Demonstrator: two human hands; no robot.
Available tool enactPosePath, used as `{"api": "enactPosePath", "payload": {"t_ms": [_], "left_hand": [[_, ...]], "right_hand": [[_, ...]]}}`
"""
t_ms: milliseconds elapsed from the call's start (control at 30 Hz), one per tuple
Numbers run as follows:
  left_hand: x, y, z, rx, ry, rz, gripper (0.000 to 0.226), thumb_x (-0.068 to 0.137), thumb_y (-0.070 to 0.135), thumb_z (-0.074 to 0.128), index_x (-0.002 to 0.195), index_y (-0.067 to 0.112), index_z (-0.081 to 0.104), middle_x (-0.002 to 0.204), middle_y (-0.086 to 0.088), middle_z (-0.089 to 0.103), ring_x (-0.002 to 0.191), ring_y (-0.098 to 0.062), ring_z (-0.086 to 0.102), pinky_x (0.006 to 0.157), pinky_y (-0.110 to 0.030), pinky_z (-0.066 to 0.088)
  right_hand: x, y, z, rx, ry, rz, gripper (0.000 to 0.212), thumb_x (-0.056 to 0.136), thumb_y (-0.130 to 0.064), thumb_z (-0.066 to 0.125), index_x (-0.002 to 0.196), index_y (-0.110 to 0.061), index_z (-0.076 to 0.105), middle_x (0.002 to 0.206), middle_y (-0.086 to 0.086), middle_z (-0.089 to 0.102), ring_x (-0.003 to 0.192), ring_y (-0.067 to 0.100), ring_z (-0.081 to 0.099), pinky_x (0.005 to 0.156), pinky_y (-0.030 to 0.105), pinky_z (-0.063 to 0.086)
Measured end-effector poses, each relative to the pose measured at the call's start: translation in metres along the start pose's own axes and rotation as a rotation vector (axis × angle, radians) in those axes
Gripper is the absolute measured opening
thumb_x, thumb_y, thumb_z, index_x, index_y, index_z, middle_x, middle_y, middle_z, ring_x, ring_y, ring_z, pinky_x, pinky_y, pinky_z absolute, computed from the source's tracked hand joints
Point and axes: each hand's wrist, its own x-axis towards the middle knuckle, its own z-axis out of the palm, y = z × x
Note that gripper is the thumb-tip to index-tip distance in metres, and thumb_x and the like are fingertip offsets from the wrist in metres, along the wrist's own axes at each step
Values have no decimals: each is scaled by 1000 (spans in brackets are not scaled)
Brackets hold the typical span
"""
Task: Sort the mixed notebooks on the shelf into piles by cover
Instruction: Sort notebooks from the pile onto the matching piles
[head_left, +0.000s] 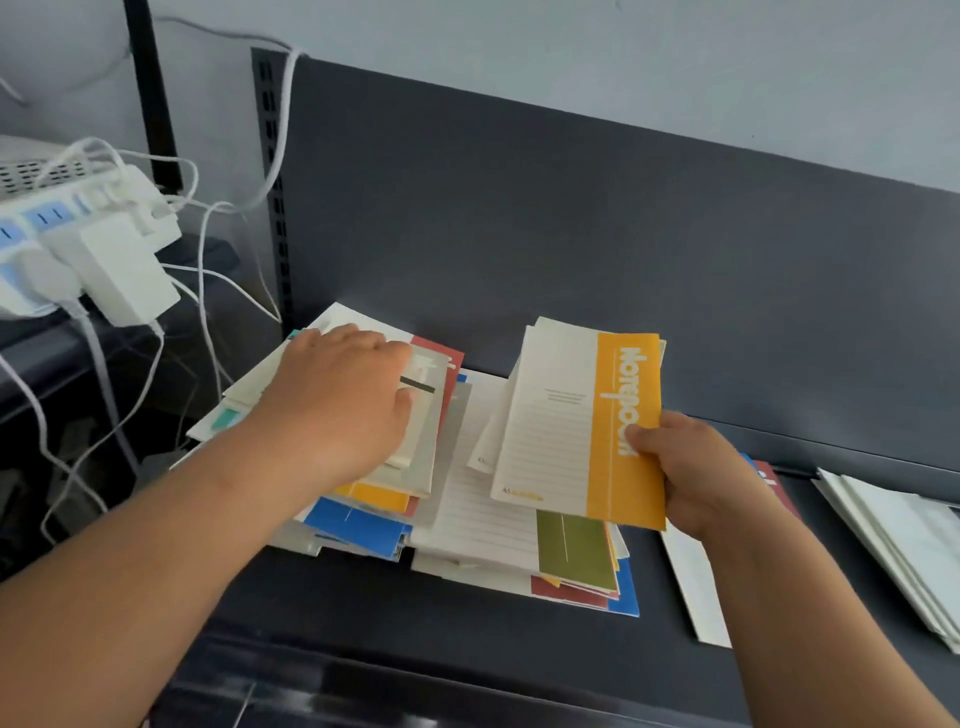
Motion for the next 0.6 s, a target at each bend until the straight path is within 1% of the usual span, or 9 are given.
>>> {"api": "enactPosePath", "payload": {"t_ms": [133, 200, 233, 300, 333, 400, 467, 533, 600], "left_hand": [[-12, 26, 1, -168, -23, 51, 30, 99, 33, 40, 122, 19, 55, 122, 2, 59, 115, -19, 52, 98, -37, 42], [-20, 49, 11, -179, -72, 159, 24, 99, 38, 41, 108, 19, 53, 112, 5, 59, 109, -18, 53, 96, -35, 43], [-24, 60, 20, -154, -131, 215, 27, 98, 44, 41, 109, 21, 52, 114, 6, 57, 110, -16, 51, 101, -35, 40], [-31, 78, 39, -82, -291, 268, 53, 95, 58, 40, 134, 23, 44, 138, 3, 49, 130, -18, 40, 117, -41, 24], [-34, 84, 48, -34, -348, 268, 68, 92, 63, 40, 145, 21, 33, 149, -1, 39, 139, -21, 31, 121, -44, 14], [-39, 93, 64, 47, -386, 245, 83, 92, 63, 42, 154, 17, 12, 161, -8, 16, 148, -28, 12, 122, -47, 2], [-42, 101, 74, 49, -376, 237, 81, 97, 53, 44, 155, 17, 0, 164, -11, 0, 150, -30, -2, 122, -46, -3], [-45, 106, 77, -25, -352, 271, 74, 100, 42, 43, 156, 20, 0, 164, -6, -2, 150, -26, -3, 121, -41, -1], [-45, 108, 78, -96, -340, 287, 72, 100, 40, 44, 155, 25, 0, 164, 1, 1, 150, -21, -1, 121, -39, 1]], "right_hand": [[6, 7, -6, -110, 26, 38, 6, 101, -18, 53, 98, -19, 58, 104, 12, 68, 96, 35, 66, 89, 59, 52], [6, 11, -10, -147, 23, 55, 11, 101, -21, 52, 91, -23, 55, 101, 10, 68, 96, 34, 66, 92, 60, 50], [5, 13, -12, -157, 20, 63, 12, 102, -22, 52, 90, -24, 54, 99, 9, 67, 95, 33, 66, 92, 59, 51], [5, 18, -19, -161, 33, 80, 14, 102, -23, 51, 89, -25, 54, 98, 7, 67, 93, 33, 66, 90, 58, 52], [6, 21, -23, -163, 46, 82, 14, 102, -23, 51, 89, -26, 54, 98, 7, 67, 93, 32, 66, 91, 58, 51], [9, 26, -33, -183, 76, 90, 9, 101, -25, 52, 92, -26, 54, 103, 9, 67, 96, 34, 66, 94, 59, 50], [10, 31, -44, -198, 100, 109, 7, 100, -28, 54, 104, -23, 55, 108, 11, 66, 100, 35, 66, 95, 59, 50], [10, 34, -53, -190, 103, 146, 18, 99, -29, 55, 115, -20, 54, 110, 11, 67, 100, 36, 66, 95, 59, 50], [9, 37, -59, -164, 104, 180, 18, 99, -28, 56, 116, -20, 54, 111, 12, 67, 100, 36, 67, 96, 59, 50]]}}
